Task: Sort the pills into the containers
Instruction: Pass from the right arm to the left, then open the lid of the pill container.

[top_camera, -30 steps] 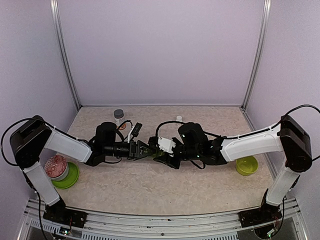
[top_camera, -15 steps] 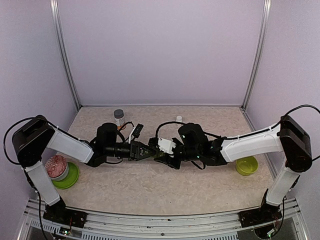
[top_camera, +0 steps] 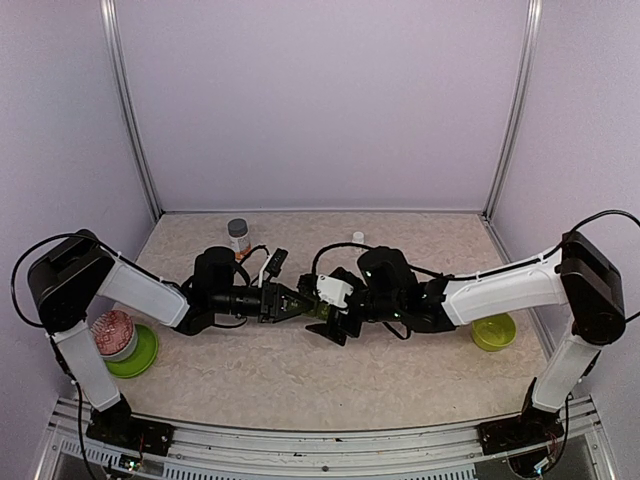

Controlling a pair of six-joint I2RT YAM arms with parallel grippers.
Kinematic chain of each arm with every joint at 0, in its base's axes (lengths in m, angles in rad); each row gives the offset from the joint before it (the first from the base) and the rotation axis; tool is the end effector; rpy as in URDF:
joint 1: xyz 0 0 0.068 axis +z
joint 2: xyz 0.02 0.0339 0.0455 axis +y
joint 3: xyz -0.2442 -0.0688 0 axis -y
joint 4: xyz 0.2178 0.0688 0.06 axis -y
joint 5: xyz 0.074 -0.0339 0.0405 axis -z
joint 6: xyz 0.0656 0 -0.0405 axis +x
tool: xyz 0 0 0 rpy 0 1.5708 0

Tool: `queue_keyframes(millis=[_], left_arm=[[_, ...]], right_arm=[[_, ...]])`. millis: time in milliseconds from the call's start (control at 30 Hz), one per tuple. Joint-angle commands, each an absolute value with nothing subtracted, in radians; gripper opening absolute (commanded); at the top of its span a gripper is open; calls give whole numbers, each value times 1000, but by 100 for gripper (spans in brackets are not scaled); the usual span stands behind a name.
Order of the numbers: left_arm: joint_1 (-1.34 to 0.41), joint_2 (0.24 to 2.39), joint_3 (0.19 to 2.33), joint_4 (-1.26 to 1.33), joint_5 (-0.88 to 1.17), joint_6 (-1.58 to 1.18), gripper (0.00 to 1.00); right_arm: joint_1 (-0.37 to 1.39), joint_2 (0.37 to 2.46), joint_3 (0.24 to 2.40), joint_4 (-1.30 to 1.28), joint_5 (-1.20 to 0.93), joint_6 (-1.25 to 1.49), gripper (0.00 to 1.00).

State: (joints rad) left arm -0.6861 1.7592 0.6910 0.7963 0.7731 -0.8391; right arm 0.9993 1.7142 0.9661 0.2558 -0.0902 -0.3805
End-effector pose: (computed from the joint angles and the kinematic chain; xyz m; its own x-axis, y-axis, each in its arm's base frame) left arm 0.2338 -0.2507 0.1589 -0.8635 0.0187 -0.5040 0.4961 0.2119 -0.8420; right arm 0.1996 0.3213 0.1852 0.0897 -0.5444 -0.8340 -0.9126 0.2905 -0.2878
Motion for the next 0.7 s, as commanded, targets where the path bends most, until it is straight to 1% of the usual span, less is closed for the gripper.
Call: queue_keyframes(millis=[0, 133, 267, 533, 667], left_arm=[[-681, 1748, 698, 815, 753, -877, 15], [-677, 1731, 699, 807, 746, -909, 16], [-676, 1714, 701, 799, 739, -937, 17], [-678, 1688, 707, 779, 714, -963, 17], [-680, 1688, 706, 779, 713, -968, 18]], right_arm=[[1011, 1642, 925, 268, -50, -384, 97], [1014, 1583, 859, 313, -4, -384, 97], [1022, 1559, 812, 354, 60, -416, 93], [1080, 1610, 829, 389, 197, -502, 86], [1101, 1637, 858, 385, 249, -537, 81]])
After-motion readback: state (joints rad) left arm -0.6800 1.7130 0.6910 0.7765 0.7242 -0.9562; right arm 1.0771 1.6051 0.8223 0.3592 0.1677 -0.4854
